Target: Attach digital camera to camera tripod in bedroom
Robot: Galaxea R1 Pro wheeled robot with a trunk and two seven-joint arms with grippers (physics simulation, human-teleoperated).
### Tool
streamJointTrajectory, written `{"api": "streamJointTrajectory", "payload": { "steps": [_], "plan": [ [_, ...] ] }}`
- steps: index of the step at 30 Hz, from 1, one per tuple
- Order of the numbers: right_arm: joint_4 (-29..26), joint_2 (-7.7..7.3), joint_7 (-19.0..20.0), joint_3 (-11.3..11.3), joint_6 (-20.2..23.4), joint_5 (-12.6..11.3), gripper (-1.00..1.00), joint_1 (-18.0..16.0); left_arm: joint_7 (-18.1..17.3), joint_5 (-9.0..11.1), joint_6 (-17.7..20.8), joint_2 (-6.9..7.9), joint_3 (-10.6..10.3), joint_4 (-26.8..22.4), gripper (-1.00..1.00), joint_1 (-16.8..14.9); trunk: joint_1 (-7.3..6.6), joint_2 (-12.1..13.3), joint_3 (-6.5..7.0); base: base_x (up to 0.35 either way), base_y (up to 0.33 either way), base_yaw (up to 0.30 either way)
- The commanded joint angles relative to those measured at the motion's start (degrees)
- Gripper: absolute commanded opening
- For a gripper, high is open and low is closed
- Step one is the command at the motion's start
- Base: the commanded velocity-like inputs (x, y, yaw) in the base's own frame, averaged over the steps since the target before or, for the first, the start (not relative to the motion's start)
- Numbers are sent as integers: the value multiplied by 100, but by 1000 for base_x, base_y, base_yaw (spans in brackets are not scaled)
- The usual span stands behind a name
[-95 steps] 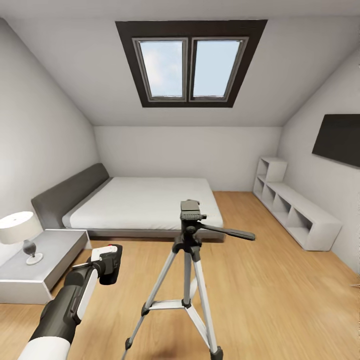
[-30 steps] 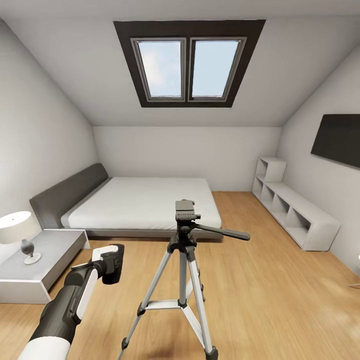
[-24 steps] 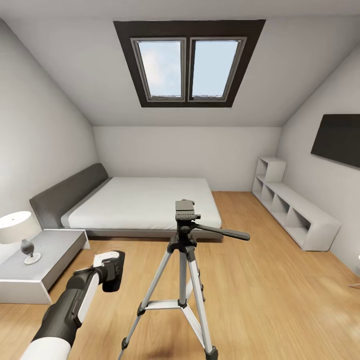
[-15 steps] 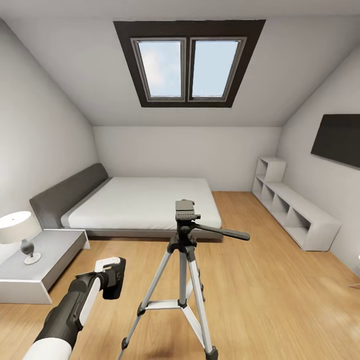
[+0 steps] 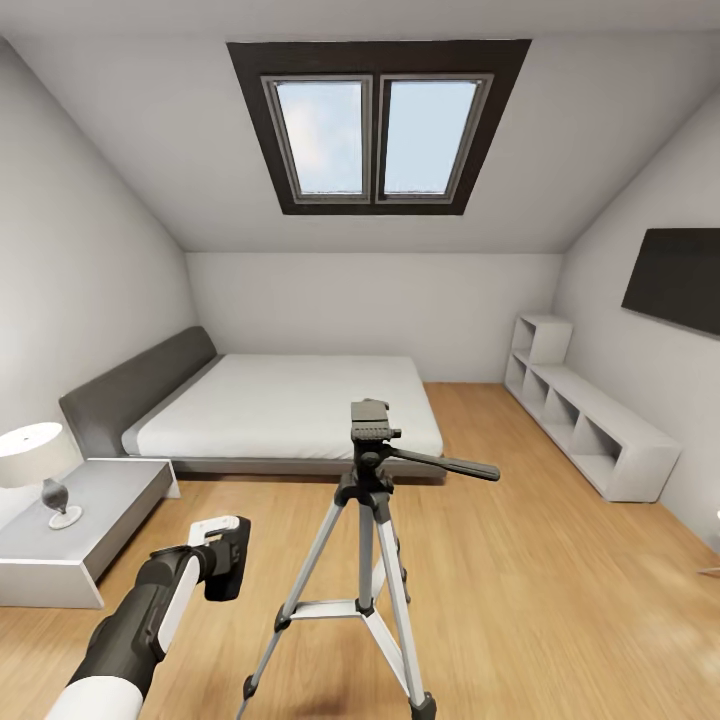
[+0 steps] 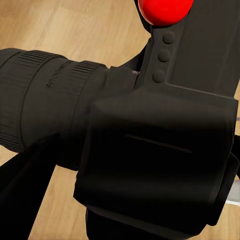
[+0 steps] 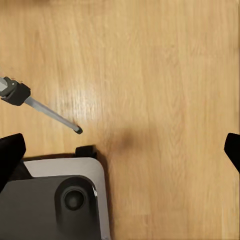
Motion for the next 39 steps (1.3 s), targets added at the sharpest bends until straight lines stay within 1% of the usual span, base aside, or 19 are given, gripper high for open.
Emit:
{"api": "streamJointTrajectory", "payload": {
  "steps": [1, 5, 9, 11, 18, 20, 23, 24, 25, 27, 28, 29, 31, 32, 35, 36, 39],
  "plan": [
    [-182, -26, -14, -2, 121, -28, 100, 2, 48, 65, 23, 3, 1, -3, -100, -1, 2, -4, -3, 0, 0, 0],
    [-661, -56, 4, -4, 295, -20, 100, 2, 48, 74, 23, 5, 7, -1, -100, -1, 2, -4, -3, 0, 0, 0],
    [-1207, -15, 17, 16, 395, -18, 100, 2, 48, 72, 23, 0, 9, 0, -100, -1, 2, -4, -3, 0, 0, 0],
    [-1374, 3, 19, 25, 418, -15, 100, 2, 48, 71, 22, 1, 9, -1, -100, -1, 2, -4, -3, 0, 0, 0],
    [-1545, 7, 17, 19, 513, -20, 100, 2, 46, 70, 23, 7, 9, -8, -100, -1, 2, -4, -3, 0, 0, 0],
    [-1584, 5, 13, 17, 603, -17, 100, 2, 46, 70, 23, 8, 9, -8, -100, -1, 2, -4, -3, 0, 0, 0],
    [-1798, 11, 9, 16, 748, -17, 100, 2, 46, 70, 23, 8, 9, -8, -100, -1, 2, -4, -3, 0, 0, 0],
    [-1967, 17, 6, 19, 815, -17, 100, 2, 47, 70, 23, 8, 9, -8, -100, -1, 2, -4, -3, 0, 0, 0],
    [-2391, 34, -18, 26, 995, -8, 100, 2, 48, 70, 23, 8, 9, -8, -100, -1, 2, -4, -3, 0, 0, 0],
    [-2623, 39, -26, 40, 1118, 17, 100, 2, 48, 70, 23, 8, 9, -8, -100, -1, 2, -4, -3, 0, 0, 0],
    [-2882, 42, -29, 63, 1260, 62, 100, 2, 46, 70, 23, 8, 9, -8, -100, -1, 2, -4, -3, 0, 0, 0],
    [-3757, 30, 13, 111, 1772, 138, 100, -6, 48, 70, 23, 6, 9, -8, -100, -1, 2, -4, -3, 0, 0, 0],
    [-3734, 30, 23, 116, 1944, 122, 100, -155, 48, 70, 23, 6, 9, -8, -100, -1, 2, -4, -3, 0, 0, 0],
    [-3471, 33, 86, 119, 2095, 102, 100, -552, 48, 70, 23, 3, 9, -8, -100, -1, 2, -4, -3, 0, 0, 0],
    [-3128, 39, 189, 120, 2139, 93, 100, -891, 48, 70, 23, 4, 9, -8, -100, -1, 2, -4, -3, 0, 0, 0],
    [-2845, 51, 288, 121, 2145, 92, 100, -1119, 48, 70, 23, 3, 9, -8, -100, -1, 2, -4, -3, 0, 0, 0],
    [-2416, 114, 472, 121, 2134, 94, 100, -1419, 48, 70, 23, 1, 9, -8, -100, -1, 2, -4, -3, 0, 0, 0]
  ]
}}
